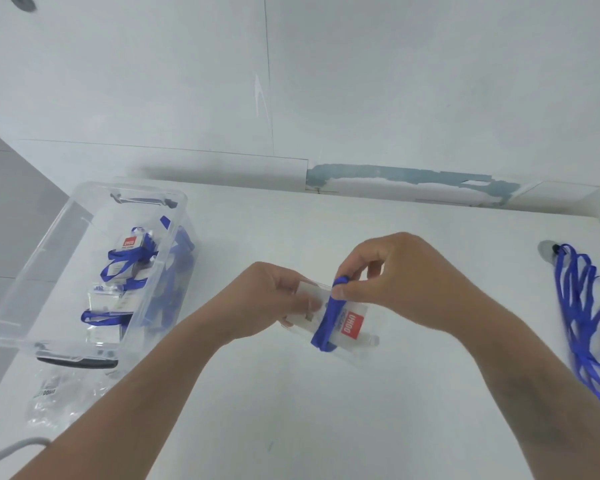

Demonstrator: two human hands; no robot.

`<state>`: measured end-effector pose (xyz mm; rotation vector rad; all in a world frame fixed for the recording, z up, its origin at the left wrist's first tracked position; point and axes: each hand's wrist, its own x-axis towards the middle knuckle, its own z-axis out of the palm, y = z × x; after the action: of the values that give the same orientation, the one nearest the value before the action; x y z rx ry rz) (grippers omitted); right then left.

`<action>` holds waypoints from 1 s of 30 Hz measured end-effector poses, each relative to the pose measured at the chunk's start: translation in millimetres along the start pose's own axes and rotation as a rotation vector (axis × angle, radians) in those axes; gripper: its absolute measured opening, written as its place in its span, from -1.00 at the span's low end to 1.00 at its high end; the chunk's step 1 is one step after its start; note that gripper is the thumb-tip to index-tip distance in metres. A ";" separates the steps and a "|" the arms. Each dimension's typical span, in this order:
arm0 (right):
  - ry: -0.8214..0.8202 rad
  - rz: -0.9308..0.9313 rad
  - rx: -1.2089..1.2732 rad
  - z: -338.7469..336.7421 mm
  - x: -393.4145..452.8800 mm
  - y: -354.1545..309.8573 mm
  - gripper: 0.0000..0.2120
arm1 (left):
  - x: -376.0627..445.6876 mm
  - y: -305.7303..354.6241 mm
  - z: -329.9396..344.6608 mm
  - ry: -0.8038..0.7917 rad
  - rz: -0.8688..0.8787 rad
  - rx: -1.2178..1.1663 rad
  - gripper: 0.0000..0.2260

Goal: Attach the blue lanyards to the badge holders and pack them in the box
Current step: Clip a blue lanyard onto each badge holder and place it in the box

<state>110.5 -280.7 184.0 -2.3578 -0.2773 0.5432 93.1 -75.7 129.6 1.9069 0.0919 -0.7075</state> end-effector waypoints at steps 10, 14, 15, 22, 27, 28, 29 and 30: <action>0.096 0.203 0.623 29.4 2.1 11.8 -0.98 | -6.8 -4.6 -6.2 -0.070 0.021 -0.235 -0.87; 0.046 0.120 0.420 25.3 6.7 11.1 -0.95 | -8.1 4.9 -5.6 -0.122 -0.039 -0.063 -0.89; 0.014 0.105 0.369 23.2 8.3 10.1 -0.93 | -8.2 8.7 -3.8 -0.126 -0.028 0.013 -0.90; 0.197 0.070 0.479 19.0 15.3 11.8 -0.81 | -4.1 13.5 13.2 0.086 -0.006 -0.143 -0.95; 0.245 0.270 0.891 39.7 10.2 32.1 -0.67 | 3.8 6.4 20.3 0.297 -0.083 -0.551 -0.96; 0.215 0.280 0.935 46.6 7.9 32.4 -0.68 | 5.0 6.5 22.3 0.308 -0.091 -0.595 -0.94; 0.205 0.278 0.945 52.5 6.3 31.7 -0.70 | 6.0 6.2 24.3 0.309 -0.095 -0.622 -0.92; 0.211 0.272 0.940 56.9 6.1 30.0 -0.71 | 6.6 6.1 25.7 0.299 -0.099 -0.650 -0.90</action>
<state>91.6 -267.6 123.7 -1.5087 0.3431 0.4130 89.7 -102.2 124.2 1.3678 0.5414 -0.3825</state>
